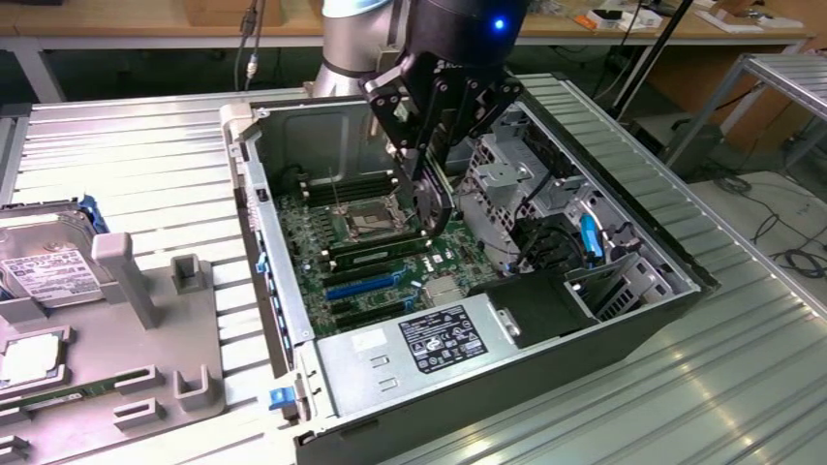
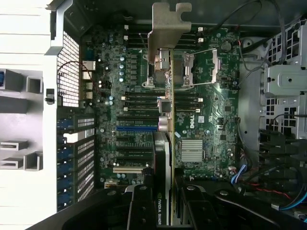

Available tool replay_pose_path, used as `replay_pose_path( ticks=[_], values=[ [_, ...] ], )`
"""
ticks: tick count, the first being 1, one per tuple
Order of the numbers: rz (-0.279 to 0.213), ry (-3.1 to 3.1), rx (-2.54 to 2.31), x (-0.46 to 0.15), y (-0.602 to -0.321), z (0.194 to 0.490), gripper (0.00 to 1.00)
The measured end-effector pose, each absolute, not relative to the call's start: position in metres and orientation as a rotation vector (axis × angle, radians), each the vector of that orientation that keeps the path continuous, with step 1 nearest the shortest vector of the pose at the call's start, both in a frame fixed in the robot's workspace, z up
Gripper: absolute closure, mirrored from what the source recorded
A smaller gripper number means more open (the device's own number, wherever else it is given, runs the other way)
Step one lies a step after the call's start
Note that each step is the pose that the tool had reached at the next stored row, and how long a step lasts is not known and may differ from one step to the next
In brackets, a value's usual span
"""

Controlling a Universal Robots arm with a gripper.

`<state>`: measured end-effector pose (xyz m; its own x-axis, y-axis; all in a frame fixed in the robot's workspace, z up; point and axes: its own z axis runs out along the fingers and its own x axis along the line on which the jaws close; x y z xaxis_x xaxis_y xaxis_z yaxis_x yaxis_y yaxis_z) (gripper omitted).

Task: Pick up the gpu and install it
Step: 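Insert the gpu into the slot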

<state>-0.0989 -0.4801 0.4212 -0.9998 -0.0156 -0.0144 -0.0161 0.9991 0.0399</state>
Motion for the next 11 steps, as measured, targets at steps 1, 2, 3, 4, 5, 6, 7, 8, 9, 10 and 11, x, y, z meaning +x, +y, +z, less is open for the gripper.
replay_pose_path(
  ticks=[1,2,3,4,5,6,7,8,9,10,11],
  values=[
    [0.063,3.127,-0.025,-0.0990,-0.4801,0.4212,0.73],
    [0.063,3.127,-0.025,-0.0989,-0.4801,0.4212,0.73],
    [0.063,3.127,-0.025,-0.0989,-0.4801,0.4212,0.73],
    [0.063,3.127,-0.025,-0.0989,-0.4800,0.4213,0.73],
    [0.063,3.127,-0.025,-0.0989,-0.4800,0.4212,0.73],
    [0.063,3.127,-0.025,-0.0989,-0.4801,0.4212,0.73],
    [0.063,3.127,-0.025,-0.0989,-0.4800,0.4213,0.73],
    [0.063,3.127,-0.025,-0.0989,-0.4800,0.4213,0.73],
    [0.063,3.127,-0.025,-0.0989,-0.4800,0.4212,0.73],
    [0.063,3.127,-0.025,-0.0989,-0.4800,0.4213,0.73],
    [0.063,3.127,-0.026,-0.0989,-0.4800,0.4213,0.73]
  ],
)
